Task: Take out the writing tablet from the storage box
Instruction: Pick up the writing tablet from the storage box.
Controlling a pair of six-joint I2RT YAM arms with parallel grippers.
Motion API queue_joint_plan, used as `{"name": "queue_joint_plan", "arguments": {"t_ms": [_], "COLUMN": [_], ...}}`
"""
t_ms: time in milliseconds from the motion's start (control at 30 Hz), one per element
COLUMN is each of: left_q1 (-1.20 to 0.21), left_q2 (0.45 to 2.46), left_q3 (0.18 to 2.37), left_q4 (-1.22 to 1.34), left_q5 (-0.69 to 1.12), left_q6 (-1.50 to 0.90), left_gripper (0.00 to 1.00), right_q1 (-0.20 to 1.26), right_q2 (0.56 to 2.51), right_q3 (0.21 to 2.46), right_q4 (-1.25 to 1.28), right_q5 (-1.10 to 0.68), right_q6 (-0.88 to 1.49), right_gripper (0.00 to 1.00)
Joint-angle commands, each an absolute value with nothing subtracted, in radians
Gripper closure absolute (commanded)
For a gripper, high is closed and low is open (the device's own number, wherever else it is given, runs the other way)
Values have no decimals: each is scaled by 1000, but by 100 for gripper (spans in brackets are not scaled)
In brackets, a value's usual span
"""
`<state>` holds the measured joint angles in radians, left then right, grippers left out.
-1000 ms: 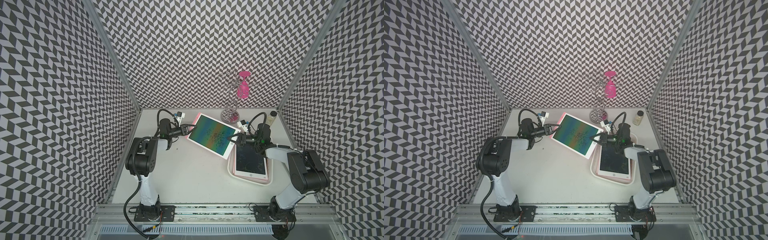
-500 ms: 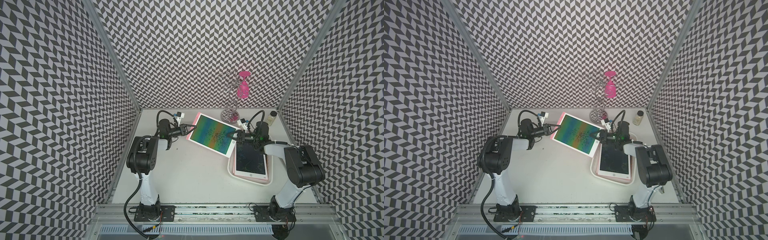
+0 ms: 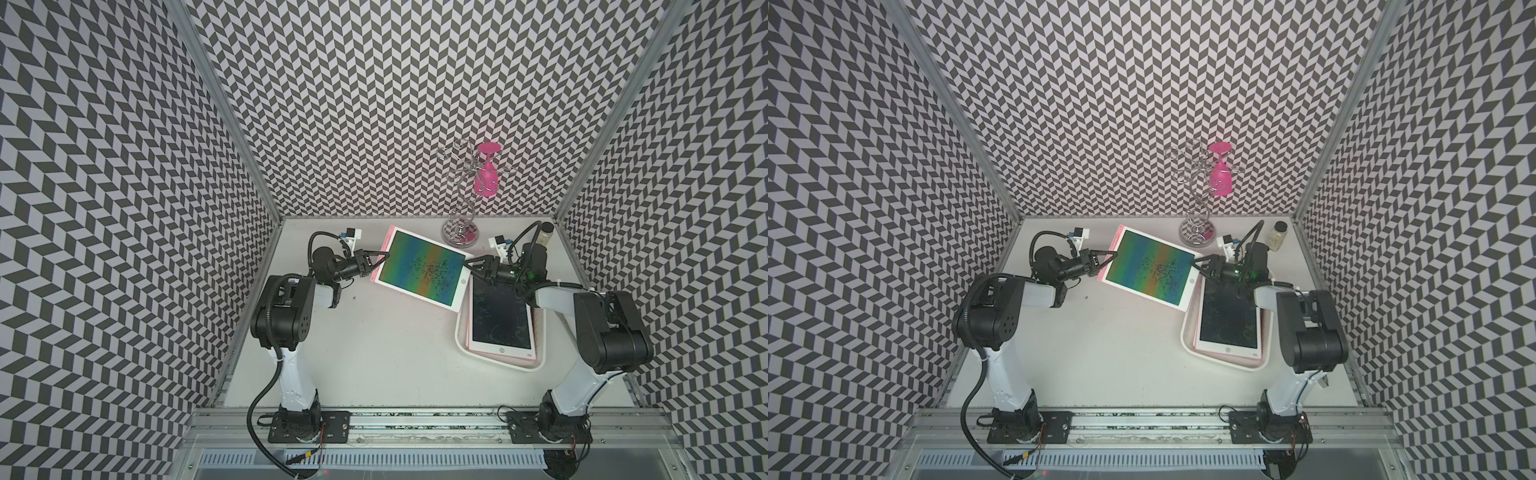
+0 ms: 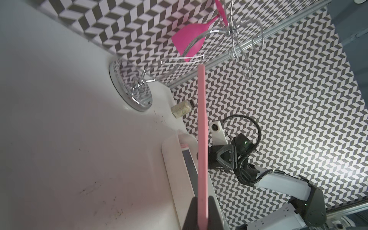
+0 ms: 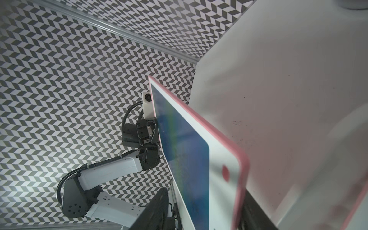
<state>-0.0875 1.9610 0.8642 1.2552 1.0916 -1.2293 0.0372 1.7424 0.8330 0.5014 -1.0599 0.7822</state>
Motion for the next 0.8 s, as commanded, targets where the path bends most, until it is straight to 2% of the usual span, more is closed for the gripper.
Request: {"name": "queue_joint_plan", "arguments": {"t_ms": [0,100,400,567,767], "left_q1": [-57,-49,-30,-38,-40], "left_q2": [2029,2056,1919,1763,1618], "left_q3": [846,839,755,699,615], "left_q4": [1661,1728,1499,1229,1073], "left_q5": [1047,1030,940,805,636], "left_q6": [-1528,-1575,-1408,-1253,-1220], "left_gripper": [100,100,100,100,100], "right_q1": [21,18,42,142,278], "right_q2": [1712,1686,1532,1480,1469], "right_q3": [815,815,630,567,559], "right_q4": [527,450,492,614,720], "right_q5": [-1026,-1012,-987,-944,-855], "right_q6": [754,701,766,869,1026], "right_gripper": [45,44,48,51,55]}}
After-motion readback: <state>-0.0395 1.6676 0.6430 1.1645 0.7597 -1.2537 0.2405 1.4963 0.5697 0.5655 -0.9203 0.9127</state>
